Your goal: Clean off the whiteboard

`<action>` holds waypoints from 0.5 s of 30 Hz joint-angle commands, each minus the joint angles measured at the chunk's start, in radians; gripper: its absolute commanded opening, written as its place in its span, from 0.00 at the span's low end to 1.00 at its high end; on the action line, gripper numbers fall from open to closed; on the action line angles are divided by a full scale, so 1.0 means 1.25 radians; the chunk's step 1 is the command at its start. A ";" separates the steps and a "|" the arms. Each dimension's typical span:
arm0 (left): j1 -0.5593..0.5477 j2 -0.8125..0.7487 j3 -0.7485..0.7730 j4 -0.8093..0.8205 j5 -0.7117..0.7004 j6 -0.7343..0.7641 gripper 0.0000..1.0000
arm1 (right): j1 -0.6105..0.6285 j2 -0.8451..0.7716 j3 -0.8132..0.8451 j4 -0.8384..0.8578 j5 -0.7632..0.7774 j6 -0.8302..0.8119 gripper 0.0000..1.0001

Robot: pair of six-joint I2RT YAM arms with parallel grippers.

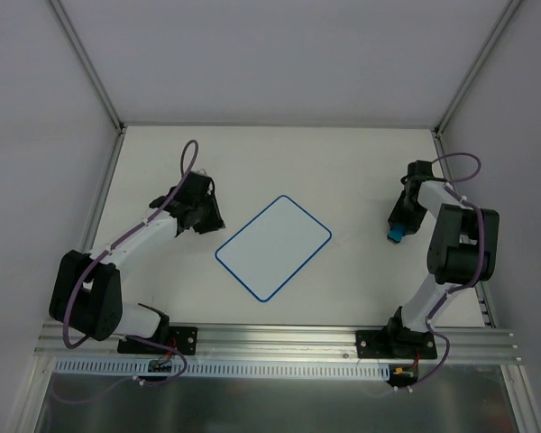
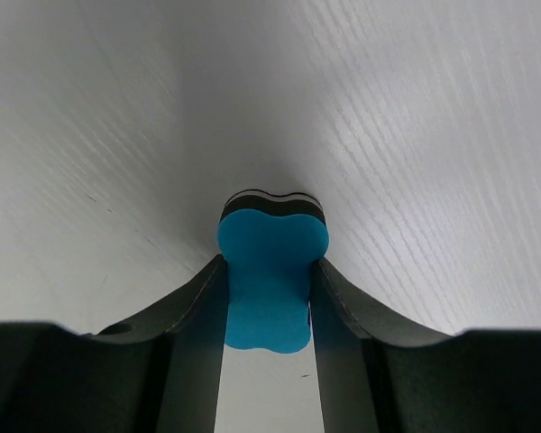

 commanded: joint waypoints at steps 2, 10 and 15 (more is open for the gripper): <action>0.029 -0.052 0.018 -0.051 -0.066 0.040 0.30 | -0.006 0.022 0.027 -0.010 0.008 -0.017 0.48; 0.048 -0.143 0.005 -0.085 -0.124 0.066 0.80 | -0.013 -0.078 0.022 -0.034 0.007 -0.017 0.88; 0.050 -0.208 0.015 -0.118 -0.158 0.088 0.99 | -0.020 -0.235 0.029 -0.061 -0.010 -0.024 0.99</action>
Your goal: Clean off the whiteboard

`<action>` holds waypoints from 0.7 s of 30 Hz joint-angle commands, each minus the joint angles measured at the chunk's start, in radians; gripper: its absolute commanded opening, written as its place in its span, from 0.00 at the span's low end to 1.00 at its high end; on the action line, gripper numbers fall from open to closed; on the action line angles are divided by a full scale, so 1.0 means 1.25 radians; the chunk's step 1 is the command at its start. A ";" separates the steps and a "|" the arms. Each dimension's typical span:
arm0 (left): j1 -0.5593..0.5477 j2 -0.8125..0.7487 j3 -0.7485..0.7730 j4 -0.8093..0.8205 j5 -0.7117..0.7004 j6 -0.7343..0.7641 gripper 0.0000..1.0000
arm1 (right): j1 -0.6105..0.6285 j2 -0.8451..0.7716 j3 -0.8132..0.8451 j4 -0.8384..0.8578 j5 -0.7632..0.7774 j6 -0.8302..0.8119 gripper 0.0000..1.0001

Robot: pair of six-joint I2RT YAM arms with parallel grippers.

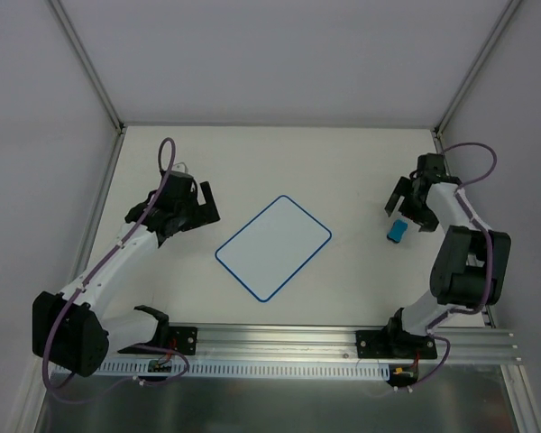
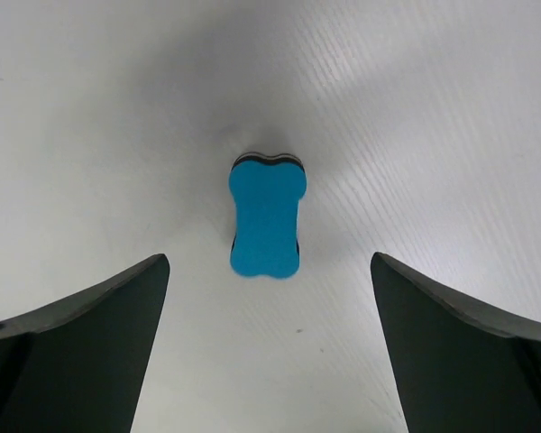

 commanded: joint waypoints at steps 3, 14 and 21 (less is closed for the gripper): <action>0.011 -0.087 0.032 -0.070 -0.071 0.045 0.99 | -0.018 -0.220 0.023 -0.040 -0.014 -0.015 0.99; 0.011 -0.340 0.163 -0.182 -0.188 0.138 0.99 | -0.025 -0.646 0.080 -0.078 0.007 -0.093 0.99; 0.011 -0.482 0.274 -0.206 -0.232 0.213 0.99 | -0.024 -0.795 0.158 -0.078 -0.022 -0.128 0.99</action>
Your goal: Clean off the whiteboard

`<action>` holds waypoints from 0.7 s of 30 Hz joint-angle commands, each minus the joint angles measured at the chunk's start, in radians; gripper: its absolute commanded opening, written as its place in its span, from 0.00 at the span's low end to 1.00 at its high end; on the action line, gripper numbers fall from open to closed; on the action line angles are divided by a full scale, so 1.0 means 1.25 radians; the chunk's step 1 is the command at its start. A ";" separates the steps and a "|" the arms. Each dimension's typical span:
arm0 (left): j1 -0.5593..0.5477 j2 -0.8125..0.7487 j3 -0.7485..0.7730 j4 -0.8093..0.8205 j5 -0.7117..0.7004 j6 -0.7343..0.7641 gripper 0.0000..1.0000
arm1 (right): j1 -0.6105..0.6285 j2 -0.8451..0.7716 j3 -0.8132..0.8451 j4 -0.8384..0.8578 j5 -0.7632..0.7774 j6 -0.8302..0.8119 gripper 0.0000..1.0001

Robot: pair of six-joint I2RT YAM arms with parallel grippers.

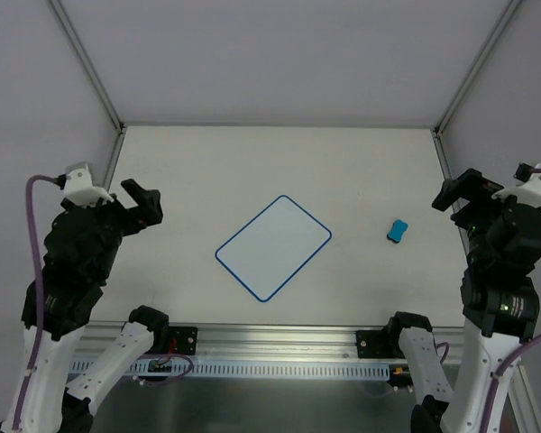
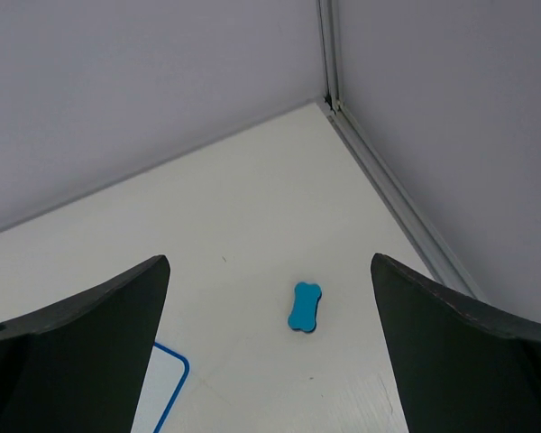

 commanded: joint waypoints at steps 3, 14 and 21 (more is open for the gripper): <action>0.011 -0.089 0.079 -0.028 -0.059 0.083 0.99 | 0.014 -0.054 0.059 -0.017 -0.029 -0.053 0.99; 0.011 -0.201 0.134 -0.039 -0.087 0.127 0.99 | 0.146 -0.171 0.056 -0.003 0.064 -0.136 0.99; 0.011 -0.232 0.123 -0.042 -0.098 0.130 0.99 | 0.209 -0.216 0.026 0.024 0.121 -0.169 0.99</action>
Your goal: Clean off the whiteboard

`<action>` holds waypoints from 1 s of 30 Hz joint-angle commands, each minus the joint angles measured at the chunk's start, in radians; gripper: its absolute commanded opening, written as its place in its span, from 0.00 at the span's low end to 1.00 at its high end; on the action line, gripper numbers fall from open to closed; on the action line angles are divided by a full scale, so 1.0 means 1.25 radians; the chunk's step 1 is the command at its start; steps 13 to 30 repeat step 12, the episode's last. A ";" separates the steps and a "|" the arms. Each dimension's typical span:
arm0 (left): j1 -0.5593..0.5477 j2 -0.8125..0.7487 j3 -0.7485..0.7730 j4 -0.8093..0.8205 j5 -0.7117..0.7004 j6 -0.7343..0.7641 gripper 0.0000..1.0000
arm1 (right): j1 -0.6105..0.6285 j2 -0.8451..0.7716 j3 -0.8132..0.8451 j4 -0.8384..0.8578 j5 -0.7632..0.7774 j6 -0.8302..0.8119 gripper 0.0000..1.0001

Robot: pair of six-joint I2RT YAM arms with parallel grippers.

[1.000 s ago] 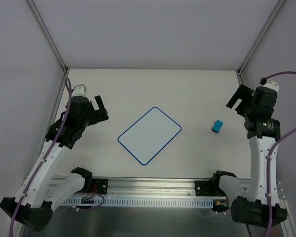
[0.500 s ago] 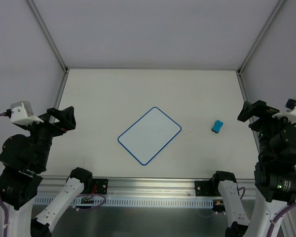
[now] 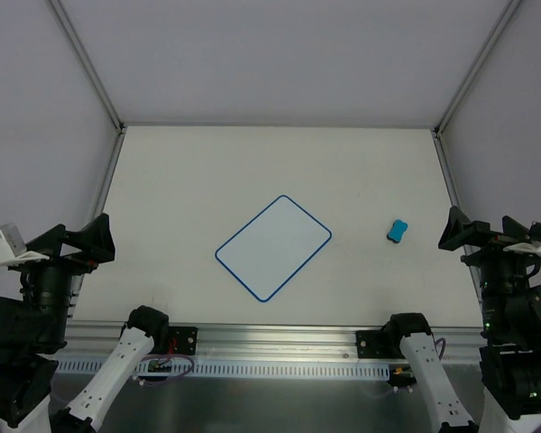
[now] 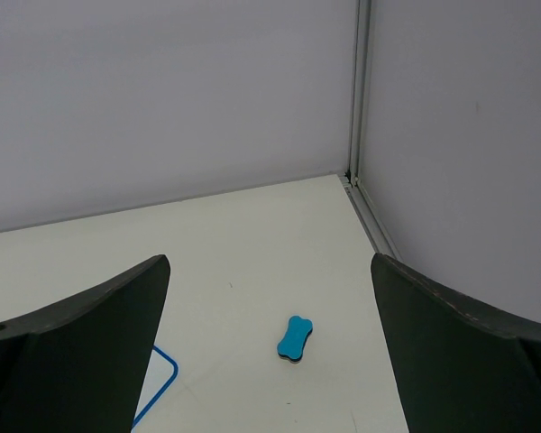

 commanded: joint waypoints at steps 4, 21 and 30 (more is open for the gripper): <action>0.011 -0.004 -0.001 0.004 -0.017 0.014 0.99 | 0.026 -0.010 -0.014 0.042 0.047 -0.044 0.99; 0.011 0.011 -0.006 0.004 -0.017 0.005 0.99 | 0.037 -0.006 -0.020 0.047 0.054 -0.048 0.99; 0.011 0.011 -0.006 0.004 -0.017 0.005 0.99 | 0.037 -0.006 -0.020 0.047 0.054 -0.048 0.99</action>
